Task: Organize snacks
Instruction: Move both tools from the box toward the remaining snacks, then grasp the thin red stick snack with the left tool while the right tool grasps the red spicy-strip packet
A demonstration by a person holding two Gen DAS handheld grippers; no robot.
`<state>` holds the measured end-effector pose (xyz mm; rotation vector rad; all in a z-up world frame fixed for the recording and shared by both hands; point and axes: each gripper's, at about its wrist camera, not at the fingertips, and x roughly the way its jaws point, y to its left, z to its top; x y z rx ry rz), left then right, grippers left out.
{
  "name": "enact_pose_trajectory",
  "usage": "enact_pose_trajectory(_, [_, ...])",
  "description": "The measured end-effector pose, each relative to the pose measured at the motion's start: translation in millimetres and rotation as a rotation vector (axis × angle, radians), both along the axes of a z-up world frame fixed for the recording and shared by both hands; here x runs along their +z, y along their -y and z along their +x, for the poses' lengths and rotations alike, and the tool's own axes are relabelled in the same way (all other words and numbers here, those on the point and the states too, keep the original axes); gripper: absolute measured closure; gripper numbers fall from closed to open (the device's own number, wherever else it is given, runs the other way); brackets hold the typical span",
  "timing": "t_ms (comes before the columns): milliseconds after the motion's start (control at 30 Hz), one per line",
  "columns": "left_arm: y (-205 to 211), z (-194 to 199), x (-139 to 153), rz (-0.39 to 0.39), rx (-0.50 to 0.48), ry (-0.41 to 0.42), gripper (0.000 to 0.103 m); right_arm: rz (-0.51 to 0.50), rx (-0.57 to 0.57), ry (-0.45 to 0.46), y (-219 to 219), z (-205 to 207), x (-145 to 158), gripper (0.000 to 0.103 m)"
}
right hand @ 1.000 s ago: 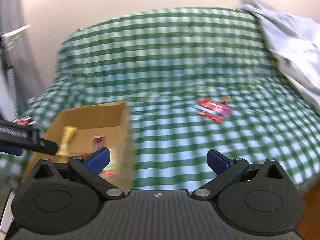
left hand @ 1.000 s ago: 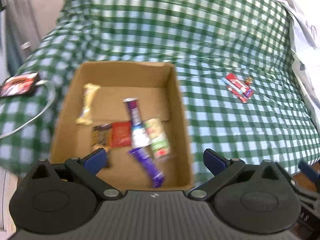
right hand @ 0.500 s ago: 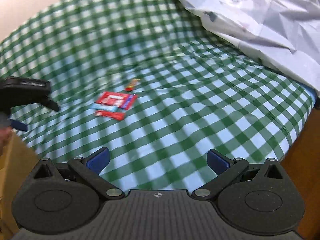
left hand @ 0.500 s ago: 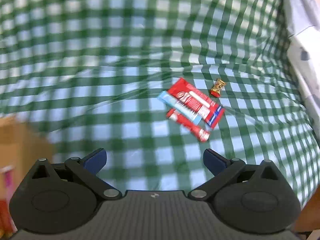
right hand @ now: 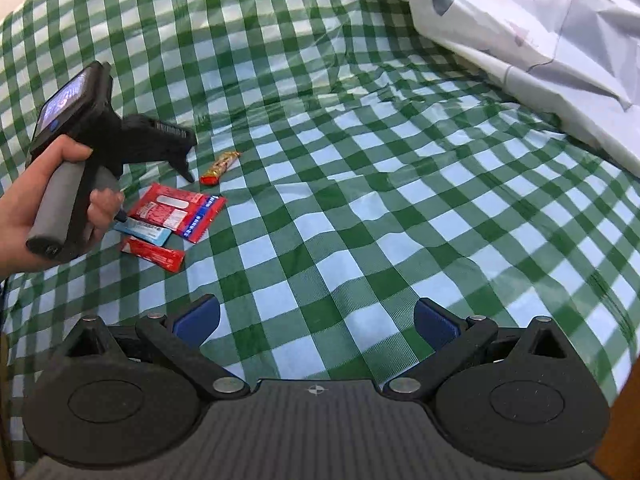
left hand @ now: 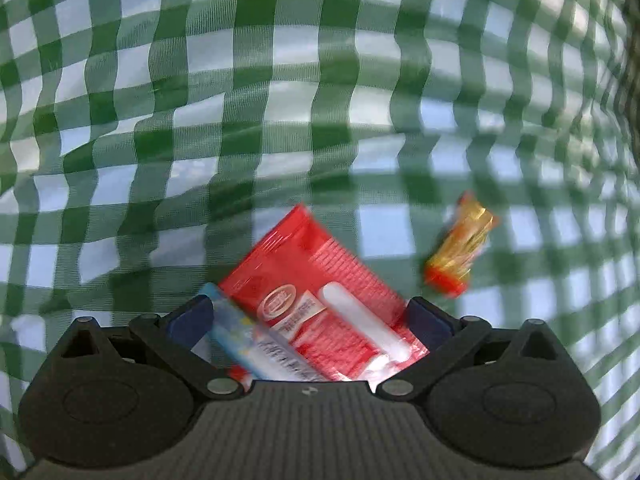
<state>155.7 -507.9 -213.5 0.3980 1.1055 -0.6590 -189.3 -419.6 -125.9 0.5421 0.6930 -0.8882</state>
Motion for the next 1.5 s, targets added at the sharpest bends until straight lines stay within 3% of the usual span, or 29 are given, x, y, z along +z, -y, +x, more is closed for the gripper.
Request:
enact_pose_trajectory(67, [-21,-1,-1,0.003,-0.028,0.014,0.0,-0.006,0.003,0.002,5,5,-2,0.001])
enact_pose_trajectory(133, [-55,3,-3,0.039,-0.046,-0.027,0.0,-0.015,0.005,0.013,10,11,-2,0.001])
enact_pose_trajectory(233, [-95,11,-3,0.123,-0.057,0.006,0.0,-0.033,0.026,0.05,16,22,1,0.001])
enact_pose_trajectory(400, [-128,33,20,0.048,0.01,-0.012,0.0,-0.104,0.18,0.097,30,69,-5,0.001])
enact_pose_trajectory(633, [-136,47,23,0.068,0.023,-0.042,0.0,-0.093,0.473,0.026,62,169,-43,0.001])
enact_pose_trajectory(767, [-155,33,20,0.073,0.028,-0.097,0.0,-0.13,0.552,-0.049,61,209,-61,0.002])
enact_pose_trajectory(800, [-160,26,20,0.07,0.023,-0.112,0.0,-0.125,0.565,-0.063,63,215,-66,0.015])
enact_pose_trajectory(833, [-159,20,18,0.071,0.016,-0.131,0.0,-0.137,0.574,-0.056,63,216,-67,0.035])
enact_pose_trajectory(900, [-152,12,14,0.069,-0.005,-0.164,0.0,-0.16,0.612,-0.037,58,212,-63,0.056])
enact_pose_trajectory(967, [-146,3,8,0.075,-0.031,-0.177,0.0,-0.148,0.621,-0.065,53,202,-58,0.064])
enact_pose_trajectory(1067, [-137,-5,-7,0.121,-0.047,-0.211,0.0,-0.12,0.583,-0.074,45,173,-54,0.065])
enact_pose_trajectory(1133, [-135,-11,-12,0.135,-0.048,-0.182,0.001,-0.099,0.535,-0.047,40,150,-50,0.065])
enact_pose_trajectory(1167, [-134,-17,-10,0.14,-0.048,-0.157,0.005,-0.087,0.507,-0.035,37,137,-48,0.065])
enact_pose_trajectory(1233, [-133,-27,-6,0.156,-0.06,-0.08,0.024,-0.072,0.45,-0.008,29,116,-47,0.065])
enact_pose_trajectory(1267, [-134,-32,1,0.139,-0.083,-0.058,0.065,-0.059,0.412,0.003,25,104,-47,0.065])
enact_pose_trajectory(1300, [-137,-36,9,0.117,-0.11,-0.063,0.096,-0.046,0.375,0.016,21,92,-48,0.065])
enact_pose_trajectory(1367, [-146,-36,18,0.082,-0.091,-0.121,0.097,-0.01,0.305,0.049,15,78,-50,0.065])
enact_pose_trajectory(1500, [-169,-52,41,0.056,-0.104,-0.081,0.097,0.056,0.21,0.116,-6,54,-46,0.065])
